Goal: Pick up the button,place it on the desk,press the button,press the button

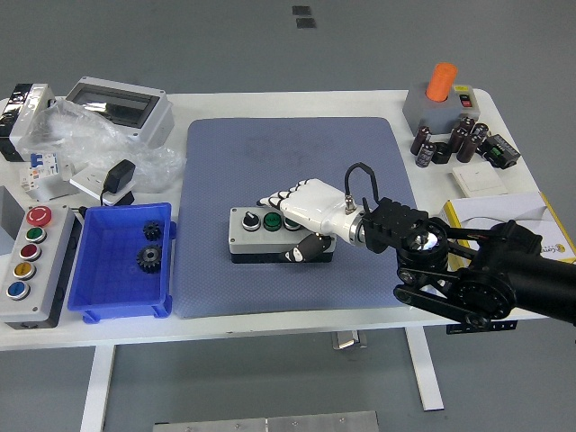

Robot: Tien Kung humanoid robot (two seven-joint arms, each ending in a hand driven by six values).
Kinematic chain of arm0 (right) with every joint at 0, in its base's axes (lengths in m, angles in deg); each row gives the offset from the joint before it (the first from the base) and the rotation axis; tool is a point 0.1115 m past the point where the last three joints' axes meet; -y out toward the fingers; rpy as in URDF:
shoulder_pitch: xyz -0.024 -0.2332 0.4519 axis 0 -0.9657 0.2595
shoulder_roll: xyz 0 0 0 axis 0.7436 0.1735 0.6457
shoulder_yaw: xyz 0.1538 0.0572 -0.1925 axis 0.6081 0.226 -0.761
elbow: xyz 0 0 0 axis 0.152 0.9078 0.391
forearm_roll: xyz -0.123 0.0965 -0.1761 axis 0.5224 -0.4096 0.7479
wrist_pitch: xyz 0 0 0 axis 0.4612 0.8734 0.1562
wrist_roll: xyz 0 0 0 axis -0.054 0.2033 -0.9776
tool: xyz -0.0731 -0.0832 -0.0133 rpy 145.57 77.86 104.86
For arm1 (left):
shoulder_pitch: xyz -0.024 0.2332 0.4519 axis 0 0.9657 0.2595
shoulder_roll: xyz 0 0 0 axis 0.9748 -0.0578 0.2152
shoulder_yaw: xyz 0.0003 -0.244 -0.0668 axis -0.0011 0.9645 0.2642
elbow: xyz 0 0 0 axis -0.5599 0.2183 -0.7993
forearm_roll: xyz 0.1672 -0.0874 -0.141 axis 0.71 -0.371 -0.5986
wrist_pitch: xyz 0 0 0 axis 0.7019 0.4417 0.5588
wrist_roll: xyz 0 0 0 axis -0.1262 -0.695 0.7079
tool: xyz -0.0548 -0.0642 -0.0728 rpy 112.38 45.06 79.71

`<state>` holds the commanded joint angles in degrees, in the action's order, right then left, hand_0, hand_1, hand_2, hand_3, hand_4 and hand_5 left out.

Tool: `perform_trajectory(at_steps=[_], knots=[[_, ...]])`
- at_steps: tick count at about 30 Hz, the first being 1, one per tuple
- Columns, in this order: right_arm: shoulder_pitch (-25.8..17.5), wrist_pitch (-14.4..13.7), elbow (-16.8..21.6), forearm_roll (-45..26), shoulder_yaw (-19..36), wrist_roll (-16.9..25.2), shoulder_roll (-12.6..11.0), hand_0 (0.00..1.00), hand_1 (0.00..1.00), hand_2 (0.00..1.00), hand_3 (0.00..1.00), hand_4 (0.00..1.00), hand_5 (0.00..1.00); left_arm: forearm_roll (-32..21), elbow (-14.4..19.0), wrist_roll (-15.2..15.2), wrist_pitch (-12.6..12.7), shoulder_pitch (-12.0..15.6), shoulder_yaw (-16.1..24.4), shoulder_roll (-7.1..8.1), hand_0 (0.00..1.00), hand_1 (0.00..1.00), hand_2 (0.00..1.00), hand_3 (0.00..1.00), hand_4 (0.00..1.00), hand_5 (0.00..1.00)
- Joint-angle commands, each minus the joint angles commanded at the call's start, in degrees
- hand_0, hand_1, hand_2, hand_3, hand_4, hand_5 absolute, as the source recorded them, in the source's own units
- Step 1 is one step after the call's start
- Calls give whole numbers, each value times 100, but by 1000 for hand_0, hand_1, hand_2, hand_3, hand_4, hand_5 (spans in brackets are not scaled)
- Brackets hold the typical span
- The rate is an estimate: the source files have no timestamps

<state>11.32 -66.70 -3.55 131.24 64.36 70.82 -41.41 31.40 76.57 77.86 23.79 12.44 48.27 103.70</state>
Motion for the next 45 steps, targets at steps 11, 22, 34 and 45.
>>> perform_trajectory(at_steps=[11, 22, 34, 45], knots=[[-30, 19, 217, -64, 120, -27, -81, 789, 768, 947, 998, 936, 331, -54, -10, 31, -238, 23, -36, -11, 645, 632, 592, 580, 588, 207], [-380, 847, 1385, -83, 839, -512, -779, 788, 768, 968, 998, 961, 362, -151, -21, 64, -500, 80, -50, -40, 646, 638, 592, 580, 584, 197], [-762, 2362, 3475, 602, 2414, -2031, -1883, 837, 807, 998, 998, 998, 459, -221, -30, 174, -415, 117, -45, -53, 652, 646, 593, 581, 573, 175], [-606, 3626, 3561, -278, 2478, -3019, -1952, 624, 552, 425, 998, 562, 170, -242, -28, 152, -409, 103, -84, -57, 653, 649, 594, 583, 560, 152]])
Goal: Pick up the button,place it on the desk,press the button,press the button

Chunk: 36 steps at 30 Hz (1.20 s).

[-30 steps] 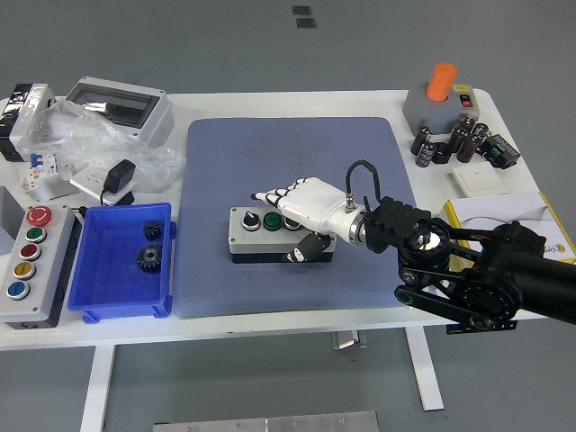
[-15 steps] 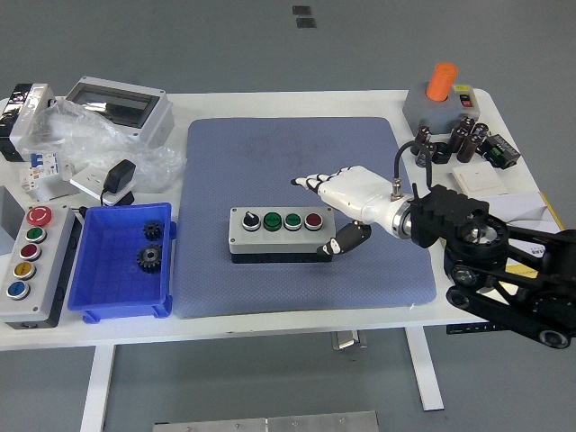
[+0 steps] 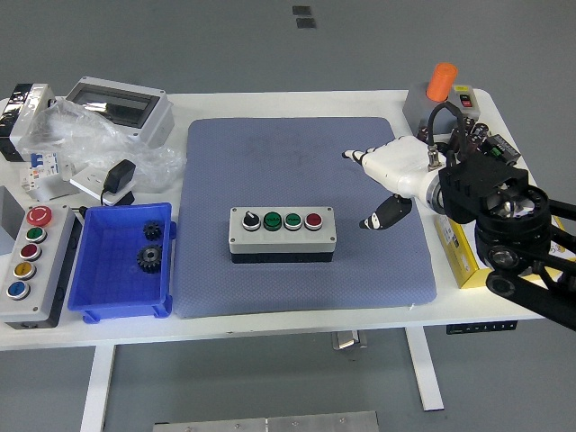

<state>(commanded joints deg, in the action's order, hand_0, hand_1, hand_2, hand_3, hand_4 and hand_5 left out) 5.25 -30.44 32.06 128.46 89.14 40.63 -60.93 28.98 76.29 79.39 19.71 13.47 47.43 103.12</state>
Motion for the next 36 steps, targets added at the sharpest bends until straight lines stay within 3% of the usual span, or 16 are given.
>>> perform_trajectory(at_steps=[1, 2, 15, 36], knots=[[14, 56, 0, -58, -9, -36, -6, 624, 552, 425, 998, 562, 170, -6, -1, -3, -1, 0, -5, 0, 653, 649, 594, 583, 560, 152], [28, 101, 0, -124, -18, -63, -13, 528, 476, 324, 998, 328, 2, -11, -1, -5, -2, 1, -10, 0, 656, 651, 597, 583, 562, 146], [168, 217, 0, -1162, -137, -13, -15, 521, 433, 314, 998, 285, 2, -33, -3, -30, -22, 1, -38, -1, 657, 653, 600, 583, 563, 145], [308, 28, 0, -1470, -751, 157, 302, 497, 428, 311, 998, 271, 2, -66, 3, -22, -23, -28, -94, 10, 658, 654, 602, 584, 568, 148]])
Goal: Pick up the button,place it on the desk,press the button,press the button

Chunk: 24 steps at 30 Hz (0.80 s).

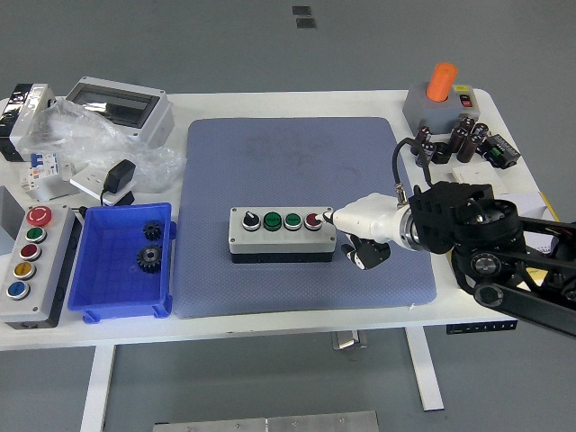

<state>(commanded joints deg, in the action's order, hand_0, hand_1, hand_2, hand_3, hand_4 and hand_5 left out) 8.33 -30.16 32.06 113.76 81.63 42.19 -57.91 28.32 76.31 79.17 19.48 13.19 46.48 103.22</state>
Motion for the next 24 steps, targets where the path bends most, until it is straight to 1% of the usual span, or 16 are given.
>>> perform_trajectory(at_steps=[7, 24], knots=[[62, -40, 0, -12, -42, 12, 137, 490, 428, 311, 998, 271, 2, -6, 3, 9, -2, -16, -10, 7, 658, 654, 603, 583, 567, 151], [104, -139, 0, -135, -42, 113, 298, 479, 417, 310, 998, 272, 2, -19, 5, 27, 3, -37, -35, 20, 659, 655, 602, 582, 570, 155]])
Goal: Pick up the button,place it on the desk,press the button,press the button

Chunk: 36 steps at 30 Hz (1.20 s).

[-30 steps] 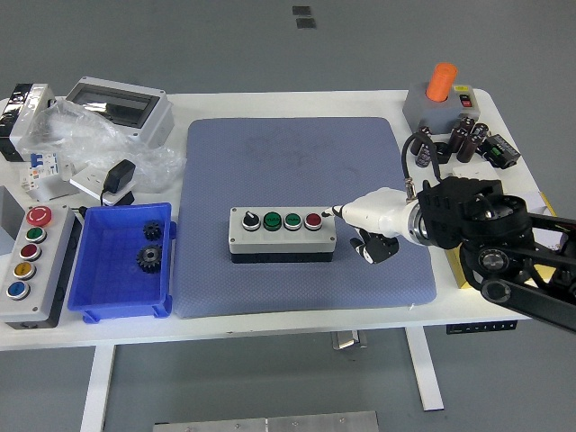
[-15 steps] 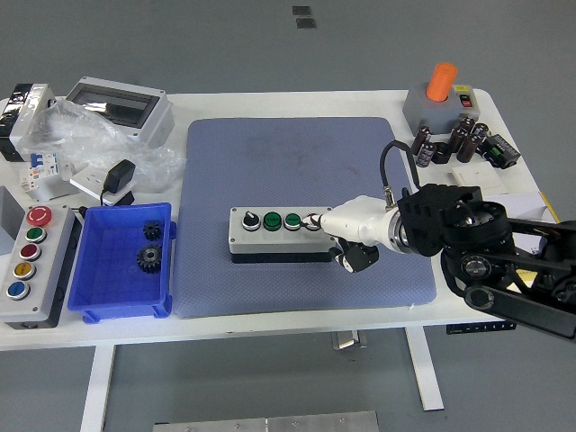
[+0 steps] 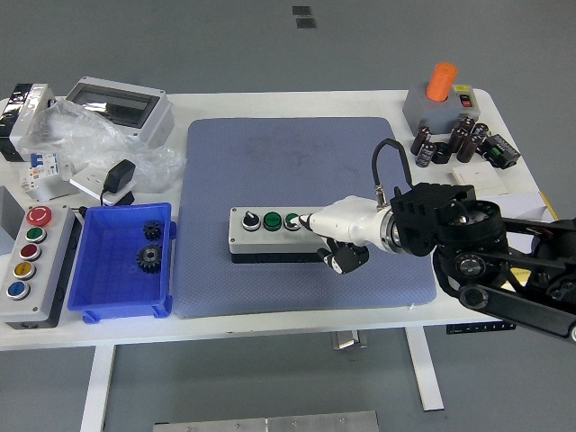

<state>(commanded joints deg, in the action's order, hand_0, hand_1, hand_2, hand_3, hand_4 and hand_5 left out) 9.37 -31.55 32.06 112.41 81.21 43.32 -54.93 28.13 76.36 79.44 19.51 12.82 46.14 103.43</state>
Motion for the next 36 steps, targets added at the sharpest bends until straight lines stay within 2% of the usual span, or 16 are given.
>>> perform_trajectory(at_steps=[9, 16, 36], knots=[[-16, -119, -253, 61, 47, 54, 60, 470, 416, 310, 998, 271, 2, -6, -1, 2, 0, 7, -13, -4, 660, 655, 603, 583, 573, 156], [-29, -106, -364, 72, 69, 56, 76, 467, 414, 310, 998, 273, 2, -14, 2, 0, 2, 17, -22, -3, 660, 655, 603, 582, 574, 158], [-92, -66, -528, 39, 95, 63, -47, 458, 407, 310, 998, 279, 2, 12, 9, 4, 3, 19, 16, -5, 660, 655, 603, 583, 577, 157]])
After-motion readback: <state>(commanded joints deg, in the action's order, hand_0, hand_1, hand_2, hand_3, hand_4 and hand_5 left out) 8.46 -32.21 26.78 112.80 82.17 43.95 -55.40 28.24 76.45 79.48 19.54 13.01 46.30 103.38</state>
